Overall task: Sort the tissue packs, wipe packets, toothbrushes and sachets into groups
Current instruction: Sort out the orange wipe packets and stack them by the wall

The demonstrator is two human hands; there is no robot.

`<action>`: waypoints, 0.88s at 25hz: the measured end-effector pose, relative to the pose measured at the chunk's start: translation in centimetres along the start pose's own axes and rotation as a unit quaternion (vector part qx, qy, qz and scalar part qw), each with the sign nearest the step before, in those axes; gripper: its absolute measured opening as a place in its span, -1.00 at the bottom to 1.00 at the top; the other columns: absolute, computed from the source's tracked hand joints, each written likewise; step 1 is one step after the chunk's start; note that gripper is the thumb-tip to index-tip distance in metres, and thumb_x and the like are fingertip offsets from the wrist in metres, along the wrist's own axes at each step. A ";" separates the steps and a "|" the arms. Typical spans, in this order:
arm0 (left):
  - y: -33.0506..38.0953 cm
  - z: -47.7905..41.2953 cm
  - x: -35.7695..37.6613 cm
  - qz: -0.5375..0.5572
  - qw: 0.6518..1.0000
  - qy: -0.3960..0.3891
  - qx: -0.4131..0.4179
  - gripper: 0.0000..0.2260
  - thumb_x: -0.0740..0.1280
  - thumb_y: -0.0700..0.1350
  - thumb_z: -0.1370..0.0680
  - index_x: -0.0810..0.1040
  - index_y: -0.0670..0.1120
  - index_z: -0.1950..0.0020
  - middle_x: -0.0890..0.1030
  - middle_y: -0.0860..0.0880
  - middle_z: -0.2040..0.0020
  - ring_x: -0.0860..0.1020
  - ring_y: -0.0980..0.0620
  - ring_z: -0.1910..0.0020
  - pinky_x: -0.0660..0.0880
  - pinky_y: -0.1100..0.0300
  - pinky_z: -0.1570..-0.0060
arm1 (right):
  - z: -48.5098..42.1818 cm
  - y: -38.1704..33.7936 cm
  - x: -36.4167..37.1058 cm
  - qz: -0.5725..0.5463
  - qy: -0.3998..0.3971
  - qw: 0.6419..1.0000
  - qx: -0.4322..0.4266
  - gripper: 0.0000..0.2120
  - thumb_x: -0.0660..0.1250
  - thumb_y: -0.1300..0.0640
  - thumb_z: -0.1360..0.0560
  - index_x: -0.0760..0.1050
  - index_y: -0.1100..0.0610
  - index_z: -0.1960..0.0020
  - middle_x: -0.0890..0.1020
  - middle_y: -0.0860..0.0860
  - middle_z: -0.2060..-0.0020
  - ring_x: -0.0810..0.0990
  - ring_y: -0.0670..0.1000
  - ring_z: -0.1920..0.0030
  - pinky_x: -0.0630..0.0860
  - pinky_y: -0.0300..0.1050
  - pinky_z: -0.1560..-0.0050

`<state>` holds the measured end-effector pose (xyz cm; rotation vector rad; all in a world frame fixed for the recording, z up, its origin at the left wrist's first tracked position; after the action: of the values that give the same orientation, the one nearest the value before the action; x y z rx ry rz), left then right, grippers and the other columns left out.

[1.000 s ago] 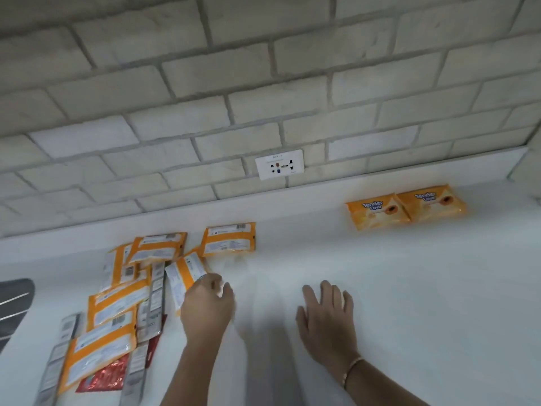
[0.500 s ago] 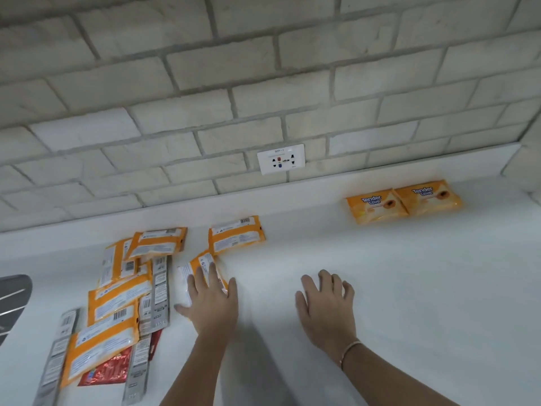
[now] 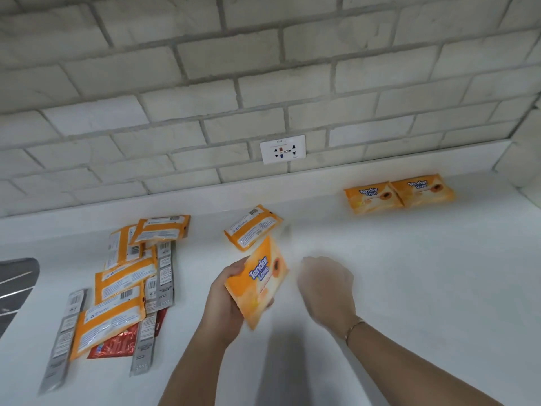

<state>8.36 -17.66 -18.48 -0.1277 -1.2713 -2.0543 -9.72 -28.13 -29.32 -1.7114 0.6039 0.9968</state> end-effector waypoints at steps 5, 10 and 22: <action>-0.5 1.8 2.4 0.160 0.977 -0.072 -0.124 -0.51 0.19 0.12 -0.60 0.55 -0.18 -0.37 0.64 -0.28 -0.27 0.69 -0.32 -0.02 0.61 -0.16 0.06 | -0.2 0.1 -1.6 -0.549 -0.076 0.810 0.191 -0.56 0.22 -0.22 -0.57 0.61 0.03 -0.24 0.67 0.09 -0.17 0.58 0.11 -0.23 0.38 0.16 -0.43; -2.2 0.8 3.4 0.129 0.976 -0.090 -0.152 -0.21 0.09 0.45 -0.55 0.56 -0.18 -0.40 0.58 -0.31 -0.35 0.60 -0.37 -0.26 0.59 -0.21 -0.06 | 1.7 -1.2 -6.7 -0.655 -0.126 0.725 0.172 -0.58 0.40 -0.03 -0.54 0.63 0.35 -0.11 0.68 0.36 -0.06 0.67 0.27 -0.07 0.57 0.22 -0.15; -9.9 -8.7 15.7 -0.258 0.966 0.002 -0.025 -0.47 0.41 0.06 -0.44 0.50 -0.13 -0.36 0.69 -0.15 -0.15 0.69 -0.14 -0.05 0.63 0.04 0.17 | -1.6 11.2 -13.1 -0.405 0.020 0.872 0.274 -0.87 0.45 0.16 -0.56 0.69 0.22 0.09 0.72 0.13 0.21 0.65 0.10 0.18 0.60 0.05 0.05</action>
<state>-7.09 -30.14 -23.64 0.2075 -1.3534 -2.5211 -24.85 -34.48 -23.81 -1.2651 0.1166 0.1528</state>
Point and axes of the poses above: each hand's wrist, its own z-axis away from the middle knuckle, its own x-axis out of the palm, y = z × x, the point moved 2 cm from there along -z, towards the middle knuckle
